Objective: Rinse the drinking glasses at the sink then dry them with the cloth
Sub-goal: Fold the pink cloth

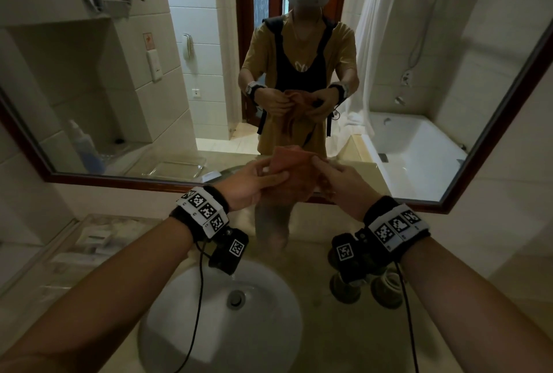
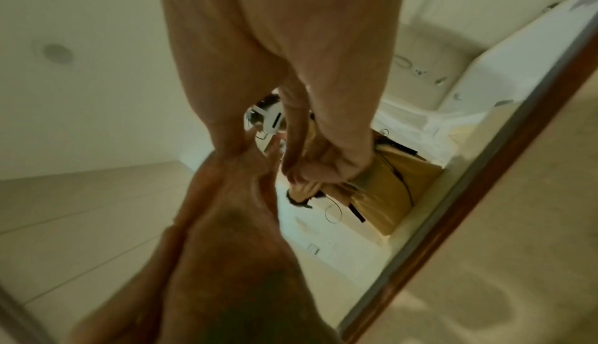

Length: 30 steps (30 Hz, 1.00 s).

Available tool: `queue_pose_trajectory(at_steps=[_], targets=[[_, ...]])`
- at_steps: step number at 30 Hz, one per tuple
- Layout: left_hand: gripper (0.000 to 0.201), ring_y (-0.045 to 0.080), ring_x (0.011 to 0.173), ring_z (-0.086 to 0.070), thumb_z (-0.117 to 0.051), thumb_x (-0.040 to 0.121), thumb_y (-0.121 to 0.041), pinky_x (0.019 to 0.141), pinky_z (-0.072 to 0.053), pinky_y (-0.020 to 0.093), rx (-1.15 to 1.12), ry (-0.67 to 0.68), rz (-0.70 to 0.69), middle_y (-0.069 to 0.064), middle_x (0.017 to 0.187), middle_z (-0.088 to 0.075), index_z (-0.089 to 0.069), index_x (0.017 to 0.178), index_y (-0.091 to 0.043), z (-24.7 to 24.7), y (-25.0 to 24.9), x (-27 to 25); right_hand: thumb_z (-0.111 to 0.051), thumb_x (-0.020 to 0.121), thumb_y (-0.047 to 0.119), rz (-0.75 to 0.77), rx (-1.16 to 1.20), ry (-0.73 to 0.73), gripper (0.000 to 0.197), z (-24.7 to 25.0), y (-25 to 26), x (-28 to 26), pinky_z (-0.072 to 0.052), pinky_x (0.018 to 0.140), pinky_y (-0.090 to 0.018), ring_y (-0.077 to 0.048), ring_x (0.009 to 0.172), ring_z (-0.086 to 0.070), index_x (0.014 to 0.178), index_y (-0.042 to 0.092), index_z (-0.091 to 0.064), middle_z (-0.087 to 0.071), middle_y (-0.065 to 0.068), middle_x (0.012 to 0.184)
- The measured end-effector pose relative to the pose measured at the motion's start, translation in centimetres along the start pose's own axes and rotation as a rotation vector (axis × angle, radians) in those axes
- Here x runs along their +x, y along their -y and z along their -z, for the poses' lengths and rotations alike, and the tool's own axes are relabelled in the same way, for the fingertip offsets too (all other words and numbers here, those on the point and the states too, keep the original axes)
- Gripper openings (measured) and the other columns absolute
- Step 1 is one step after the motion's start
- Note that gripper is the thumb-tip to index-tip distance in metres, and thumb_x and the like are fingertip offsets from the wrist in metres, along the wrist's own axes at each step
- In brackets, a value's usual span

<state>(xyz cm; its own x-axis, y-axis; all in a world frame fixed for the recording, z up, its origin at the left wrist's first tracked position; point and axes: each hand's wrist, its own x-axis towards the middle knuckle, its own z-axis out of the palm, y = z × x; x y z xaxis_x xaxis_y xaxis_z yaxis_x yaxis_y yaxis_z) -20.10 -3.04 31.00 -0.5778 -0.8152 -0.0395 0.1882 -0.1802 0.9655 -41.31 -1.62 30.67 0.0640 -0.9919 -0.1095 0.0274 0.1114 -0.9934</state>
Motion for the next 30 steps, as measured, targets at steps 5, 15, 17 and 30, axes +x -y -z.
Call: queue_pose_trajectory(at_steps=[5, 15, 17, 30], targets=[[0.05, 0.031, 0.111, -0.062, -0.055, 0.091, -0.009, 0.091, -0.054, 0.039, -0.094, -0.047, -0.014, 0.02, 0.126, -0.059, -0.042, 0.139, -0.011, -0.1, -0.6, 0.0, -0.068, 0.074, 0.063, -0.104, -0.033, 0.253, 0.069, -0.9, -2.1, 0.0, -0.048, 0.102, -0.046, -0.025, 0.118, -0.061, 0.132, 0.027, -0.055, -0.064, -0.009, 0.128], [0.019, 0.024, 0.084, -0.069, -0.048, 0.097, -0.016, 0.062, -0.061, 0.036, -0.055, -0.234, -0.049, 0.012, 0.105, -0.06, -0.045, 0.114, -0.024, 0.3, -0.9, 0.1, -0.094, 0.056, 0.016, -0.221, 0.214, 0.16, 0.098, -0.5, -2.5, 1.4, -0.056, 0.08, -0.035, -0.03, 0.112, -0.064, 0.14, 0.004, -0.044, -0.06, -0.018, 0.131], [0.017, 0.024, 0.083, -0.067, -0.046, 0.098, -0.022, 0.056, -0.061, 0.036, 0.073, -0.254, -0.032, 0.009, 0.105, -0.058, -0.043, 0.113, -0.029, 0.2, -1.0, -0.1, -0.086, 0.067, 0.018, -0.225, 0.182, 0.153, 0.08, -0.8, -2.5, 1.5, -0.053, 0.091, -0.037, -0.029, 0.115, -0.062, 0.136, -0.001, -0.049, -0.063, -0.018, 0.127], [0.055, 0.024, 0.094, -0.068, -0.058, 0.084, 0.013, 0.075, -0.059, 0.028, 0.072, -0.213, 0.064, 0.017, 0.106, -0.065, -0.04, 0.13, -0.011, 1.0, -0.2, -1.5, -0.066, 0.089, 0.007, -0.016, 0.014, 0.081, 0.034, -0.8, -0.7, -0.1, -0.054, 0.075, -0.036, -0.027, 0.094, -0.063, 0.12, 0.02, -0.058, -0.064, -0.018, 0.114]])
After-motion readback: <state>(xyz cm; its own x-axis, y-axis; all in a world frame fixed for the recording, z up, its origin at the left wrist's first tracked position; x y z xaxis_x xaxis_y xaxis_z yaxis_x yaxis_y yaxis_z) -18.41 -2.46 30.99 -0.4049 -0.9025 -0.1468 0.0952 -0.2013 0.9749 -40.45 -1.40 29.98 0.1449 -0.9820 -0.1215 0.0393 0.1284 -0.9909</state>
